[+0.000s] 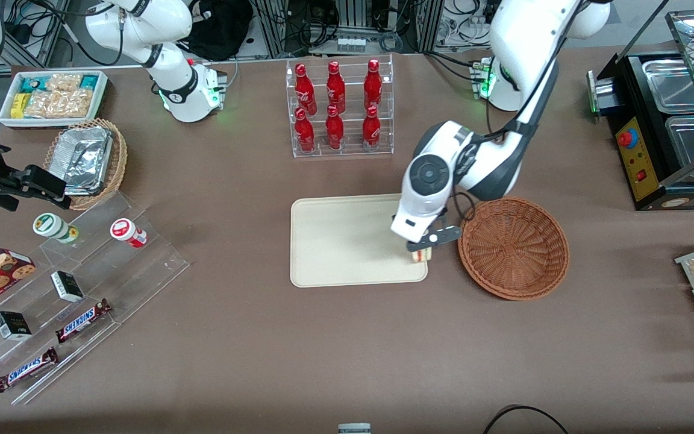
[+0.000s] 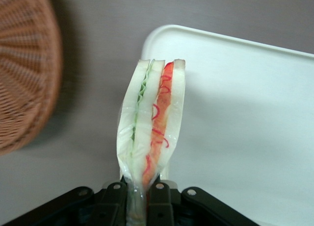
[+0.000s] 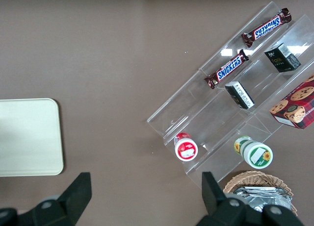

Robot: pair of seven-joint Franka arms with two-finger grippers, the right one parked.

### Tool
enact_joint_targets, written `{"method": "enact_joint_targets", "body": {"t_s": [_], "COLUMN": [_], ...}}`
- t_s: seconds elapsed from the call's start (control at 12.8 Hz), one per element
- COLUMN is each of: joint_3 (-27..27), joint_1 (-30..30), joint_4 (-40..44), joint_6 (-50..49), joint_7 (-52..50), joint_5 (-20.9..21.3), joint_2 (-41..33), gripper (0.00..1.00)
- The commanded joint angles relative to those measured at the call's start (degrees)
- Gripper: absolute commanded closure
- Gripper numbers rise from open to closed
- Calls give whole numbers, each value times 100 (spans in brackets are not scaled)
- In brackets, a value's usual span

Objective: Place sandwich from basket to tray
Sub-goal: 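Carry the held sandwich over to the cream tray and lower it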

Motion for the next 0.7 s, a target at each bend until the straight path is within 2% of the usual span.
{"method": "enact_joint_targets", "body": {"t_s": [0.0,0.47,0.62], "joint_3": [32,-12,-204], "joint_1": [-359,-791,-791], "joint_4": [861,1635,1716], "joint_6": [-128,-66,-66], "joint_7": [-237,-765,-801], "joint_5": [-165,-174,-174], "joint_2": [613,1281,1362], "gripper": [96,96,96]}}
